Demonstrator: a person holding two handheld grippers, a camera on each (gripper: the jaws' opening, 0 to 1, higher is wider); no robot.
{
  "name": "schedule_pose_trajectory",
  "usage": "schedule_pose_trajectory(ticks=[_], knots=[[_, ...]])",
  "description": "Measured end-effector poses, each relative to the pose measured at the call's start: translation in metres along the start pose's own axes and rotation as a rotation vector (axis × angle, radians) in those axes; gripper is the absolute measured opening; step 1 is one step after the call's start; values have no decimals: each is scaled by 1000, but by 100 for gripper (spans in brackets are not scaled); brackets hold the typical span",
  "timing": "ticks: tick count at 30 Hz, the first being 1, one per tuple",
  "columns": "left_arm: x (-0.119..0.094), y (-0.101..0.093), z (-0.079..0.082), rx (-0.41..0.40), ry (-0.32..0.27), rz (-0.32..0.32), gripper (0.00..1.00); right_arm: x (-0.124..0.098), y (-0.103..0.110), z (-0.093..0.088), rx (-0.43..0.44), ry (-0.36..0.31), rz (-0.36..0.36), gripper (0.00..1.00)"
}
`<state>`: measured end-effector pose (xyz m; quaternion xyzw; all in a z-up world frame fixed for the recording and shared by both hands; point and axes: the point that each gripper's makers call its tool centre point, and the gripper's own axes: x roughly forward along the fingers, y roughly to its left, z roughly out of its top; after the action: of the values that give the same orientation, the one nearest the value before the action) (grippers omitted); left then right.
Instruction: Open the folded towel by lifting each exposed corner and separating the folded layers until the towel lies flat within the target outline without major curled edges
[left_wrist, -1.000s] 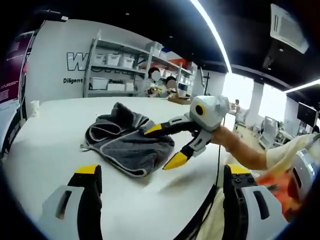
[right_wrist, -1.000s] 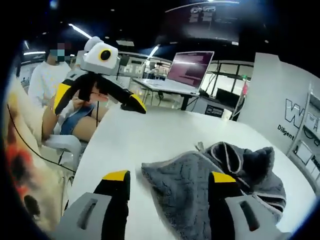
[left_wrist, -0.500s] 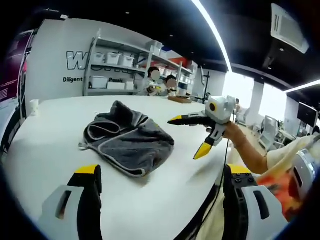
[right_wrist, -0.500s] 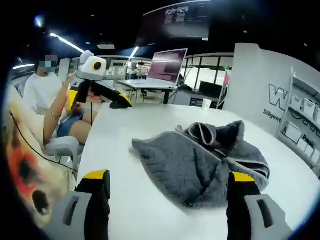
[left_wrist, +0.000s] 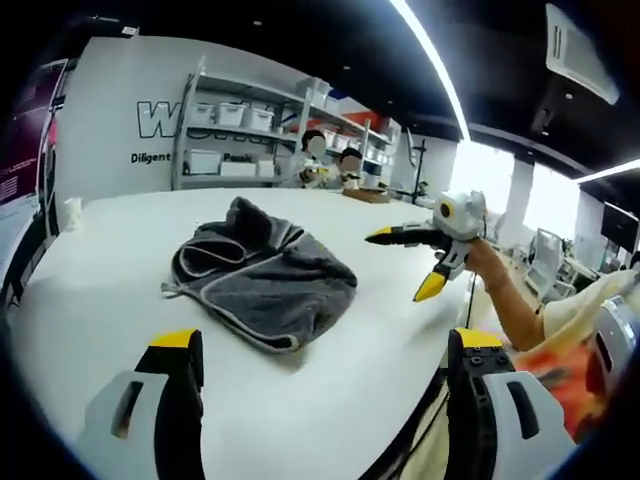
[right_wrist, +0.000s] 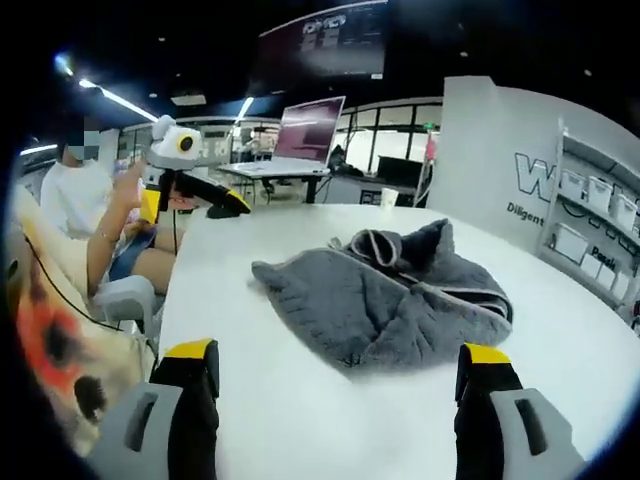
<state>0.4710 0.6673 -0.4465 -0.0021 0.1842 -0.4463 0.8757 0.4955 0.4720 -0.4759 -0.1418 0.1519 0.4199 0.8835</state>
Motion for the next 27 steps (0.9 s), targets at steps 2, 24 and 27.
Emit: schedule_pose_trajectory(ticks=[2, 24, 27], knots=[[0, 2, -1, 8, 5, 16, 99, -5, -3, 2, 2, -6, -13, 99], [30, 17, -13, 9, 5, 63, 85, -18, -6, -7, 32, -6, -23, 96], [35, 22, -16, -1, -8, 90, 77, -16, -5, -10, 35, 3, -19, 95]])
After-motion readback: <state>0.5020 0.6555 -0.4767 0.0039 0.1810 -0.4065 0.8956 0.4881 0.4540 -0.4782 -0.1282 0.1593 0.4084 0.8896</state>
